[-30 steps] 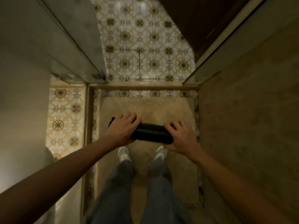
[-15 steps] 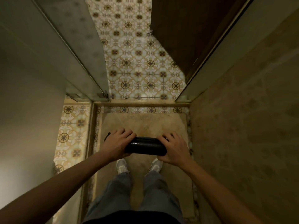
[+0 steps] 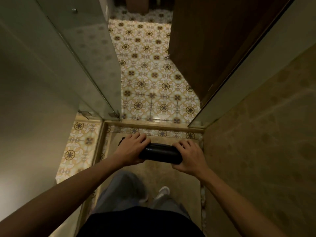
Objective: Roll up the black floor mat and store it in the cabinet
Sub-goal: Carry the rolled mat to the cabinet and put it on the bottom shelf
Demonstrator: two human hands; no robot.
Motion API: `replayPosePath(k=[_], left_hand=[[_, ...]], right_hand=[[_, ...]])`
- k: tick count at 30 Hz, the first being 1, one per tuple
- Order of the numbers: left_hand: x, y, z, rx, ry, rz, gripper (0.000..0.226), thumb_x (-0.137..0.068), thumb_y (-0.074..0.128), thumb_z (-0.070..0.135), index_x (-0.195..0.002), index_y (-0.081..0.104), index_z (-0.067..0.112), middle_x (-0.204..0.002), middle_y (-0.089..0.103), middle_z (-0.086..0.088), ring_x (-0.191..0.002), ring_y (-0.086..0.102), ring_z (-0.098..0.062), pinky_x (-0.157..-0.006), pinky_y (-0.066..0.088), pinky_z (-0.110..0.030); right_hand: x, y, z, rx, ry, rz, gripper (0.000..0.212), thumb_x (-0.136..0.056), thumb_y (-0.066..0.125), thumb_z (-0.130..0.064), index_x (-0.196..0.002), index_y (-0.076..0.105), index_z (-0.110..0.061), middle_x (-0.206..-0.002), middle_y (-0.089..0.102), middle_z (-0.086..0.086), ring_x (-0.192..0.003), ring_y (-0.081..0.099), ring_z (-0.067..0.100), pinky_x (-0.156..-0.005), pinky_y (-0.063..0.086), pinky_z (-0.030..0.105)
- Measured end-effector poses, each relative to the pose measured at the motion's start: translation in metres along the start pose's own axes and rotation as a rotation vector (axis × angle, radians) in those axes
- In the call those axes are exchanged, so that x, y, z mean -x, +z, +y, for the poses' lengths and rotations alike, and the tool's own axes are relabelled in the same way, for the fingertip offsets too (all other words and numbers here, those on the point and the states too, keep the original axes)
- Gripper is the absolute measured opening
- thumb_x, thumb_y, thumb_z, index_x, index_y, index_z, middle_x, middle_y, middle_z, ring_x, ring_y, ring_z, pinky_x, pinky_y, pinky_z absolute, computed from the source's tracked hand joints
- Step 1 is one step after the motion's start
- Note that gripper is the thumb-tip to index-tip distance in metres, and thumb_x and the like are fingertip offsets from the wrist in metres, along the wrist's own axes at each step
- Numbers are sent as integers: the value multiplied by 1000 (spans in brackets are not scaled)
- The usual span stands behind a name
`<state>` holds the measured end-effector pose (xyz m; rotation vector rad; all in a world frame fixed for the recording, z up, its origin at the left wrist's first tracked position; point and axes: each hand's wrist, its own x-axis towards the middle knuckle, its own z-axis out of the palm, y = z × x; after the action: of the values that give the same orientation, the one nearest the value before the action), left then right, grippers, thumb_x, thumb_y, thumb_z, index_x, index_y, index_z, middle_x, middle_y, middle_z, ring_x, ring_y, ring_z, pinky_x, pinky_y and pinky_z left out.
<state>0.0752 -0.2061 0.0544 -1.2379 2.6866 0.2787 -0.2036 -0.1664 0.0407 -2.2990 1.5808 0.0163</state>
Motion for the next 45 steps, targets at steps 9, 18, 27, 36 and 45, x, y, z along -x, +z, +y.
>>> replayPosePath(k=[9, 18, 27, 36, 45], left_hand=[[-75, 7, -95, 195, -61, -64, 66, -66, 68, 57, -120, 54, 21, -106, 52, -7, -95, 50, -26, -72, 49, -40], [-186, -43, -220, 243, -111, -36, 69, -67, 69, 56, -123, 55, 19, -110, 52, -9, -98, 49, -27, -78, 44, -38], [-287, -97, -317, 224, -120, -15, 68, -62, 73, 55, -117, 57, 17, -106, 53, -8, -93, 50, -28, -76, 48, -41], [-422, -100, -420, 242, -214, -83, 66, -63, 73, 56, -116, 55, 20, -107, 53, -6, -95, 49, -26, -78, 49, -41], [-567, -143, -521, 319, -342, -78, 69, -63, 72, 58, -116, 56, 17, -108, 54, -9, -97, 51, -29, -79, 48, -42]], right_hand=[[-130, -13, 32, 41, -80, -89, 63, -69, 65, -62, -121, 59, -26, -111, 58, -2, -94, 52, 22, -73, 49, 39], [-303, -84, 68, 42, -121, -91, 63, -67, 70, -62, -118, 59, -26, -108, 58, -4, -91, 52, 21, -69, 49, 37], [-428, -144, 98, 49, -93, -21, 60, -68, 72, -59, -115, 62, -23, -105, 59, -1, -90, 52, 23, -69, 48, 38], [-603, -153, 179, 4, -145, -125, 63, -68, 69, -61, -119, 59, -24, -109, 57, -1, -95, 51, 22, -75, 49, 39], [-795, -219, 261, 9, -227, -215, 65, -66, 75, -59, -119, 57, -26, -111, 55, -2, -100, 50, 20, -80, 49, 38]])
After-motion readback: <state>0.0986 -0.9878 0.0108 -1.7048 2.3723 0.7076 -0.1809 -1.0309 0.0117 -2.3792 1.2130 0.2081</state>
